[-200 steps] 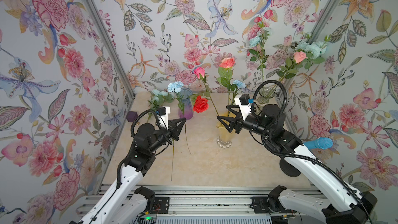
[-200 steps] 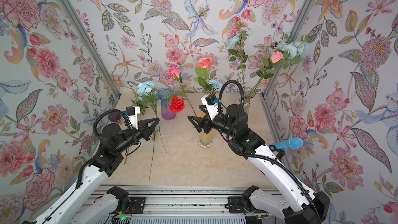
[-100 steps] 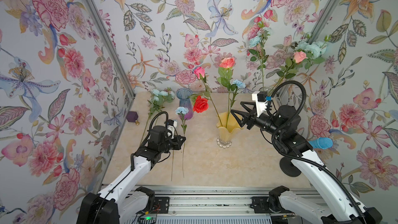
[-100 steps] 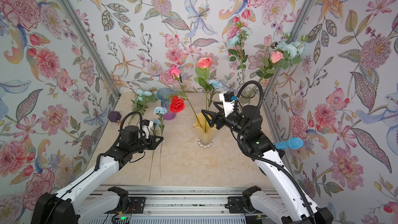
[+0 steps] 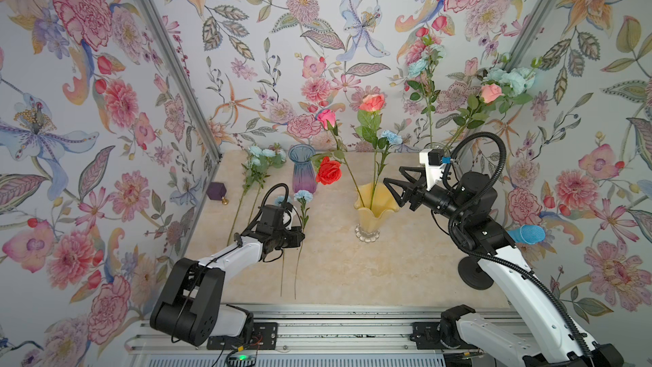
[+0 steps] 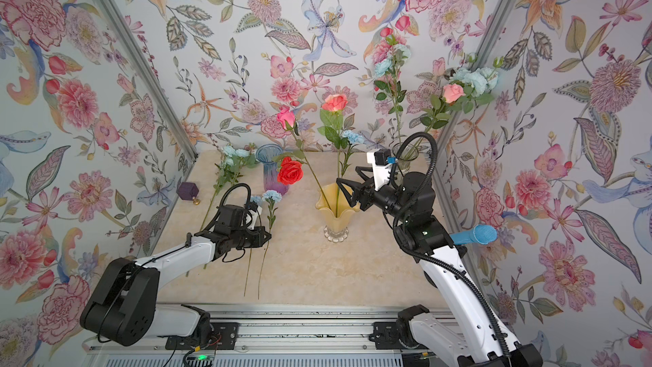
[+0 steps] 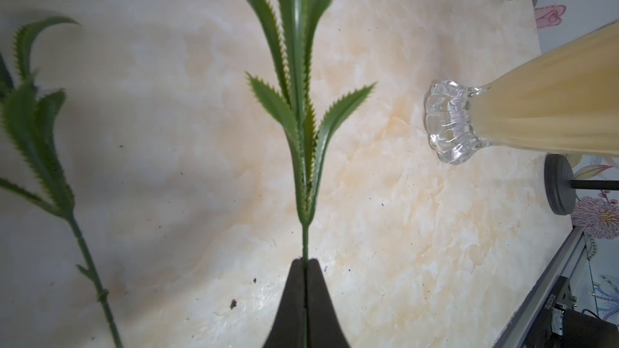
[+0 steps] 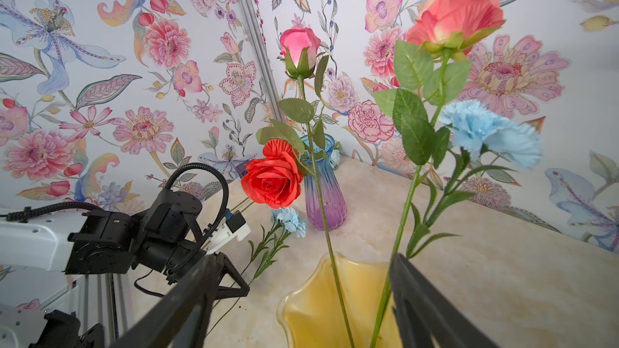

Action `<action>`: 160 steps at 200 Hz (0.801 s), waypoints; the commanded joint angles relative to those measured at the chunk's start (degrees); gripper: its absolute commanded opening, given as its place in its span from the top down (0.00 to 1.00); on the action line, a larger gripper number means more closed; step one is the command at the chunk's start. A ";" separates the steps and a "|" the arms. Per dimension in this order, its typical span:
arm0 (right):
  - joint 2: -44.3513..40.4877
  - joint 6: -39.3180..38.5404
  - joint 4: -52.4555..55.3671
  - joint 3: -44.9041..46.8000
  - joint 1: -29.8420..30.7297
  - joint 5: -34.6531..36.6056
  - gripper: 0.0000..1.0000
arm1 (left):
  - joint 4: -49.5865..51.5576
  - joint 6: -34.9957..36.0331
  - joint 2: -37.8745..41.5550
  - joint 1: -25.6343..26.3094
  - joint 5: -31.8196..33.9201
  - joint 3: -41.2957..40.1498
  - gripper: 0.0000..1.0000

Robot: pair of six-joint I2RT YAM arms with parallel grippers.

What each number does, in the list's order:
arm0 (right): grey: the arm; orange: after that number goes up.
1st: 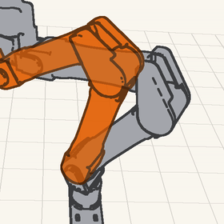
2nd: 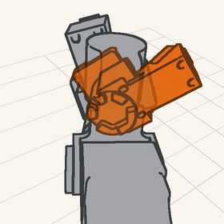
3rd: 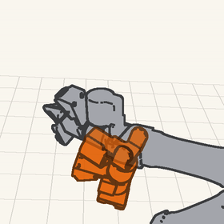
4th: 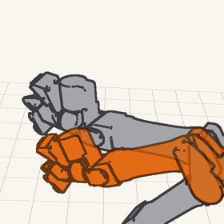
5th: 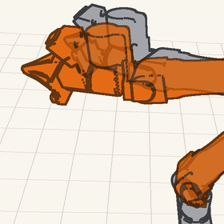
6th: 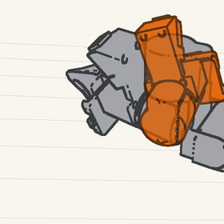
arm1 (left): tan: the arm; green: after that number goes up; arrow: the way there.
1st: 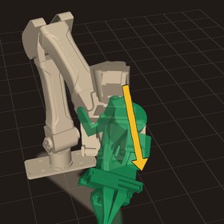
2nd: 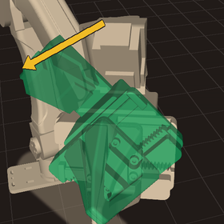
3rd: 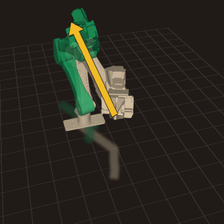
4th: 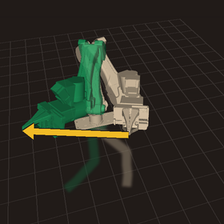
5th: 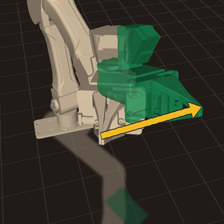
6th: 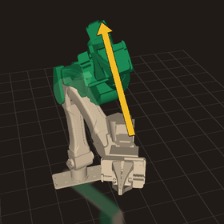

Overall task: Pick out blue flowers from the vase
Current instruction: Place the flower at the center of the board.

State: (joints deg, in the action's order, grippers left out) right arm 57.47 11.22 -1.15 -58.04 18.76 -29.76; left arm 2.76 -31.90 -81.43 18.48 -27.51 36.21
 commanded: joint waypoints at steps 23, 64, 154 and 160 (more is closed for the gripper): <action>0.06 1.48 -1.18 0.78 -1.67 -2.27 0.18 | 0.05 2.43 -5.02 -1.51 4.18 3.22 1.00; 0.00 1.96 -1.39 1.16 -2.66 -3.11 0.19 | -4.48 0.71 -5.97 -3.16 2.52 1.92 1.00; 0.29 2.84 -1.89 1.51 -3.63 -3.95 0.18 | -2.16 1.59 -6.98 -3.60 3.95 3.39 0.71; 0.24 2.82 -1.91 1.57 -3.88 -3.92 0.18 | -2.56 1.38 -6.69 -3.62 3.80 3.26 0.71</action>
State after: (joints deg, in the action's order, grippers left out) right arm 57.56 13.10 -1.19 -57.25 15.77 -32.64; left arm 0.38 -30.81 -88.53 15.38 -24.84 38.48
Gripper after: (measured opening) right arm 0.817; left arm 0.288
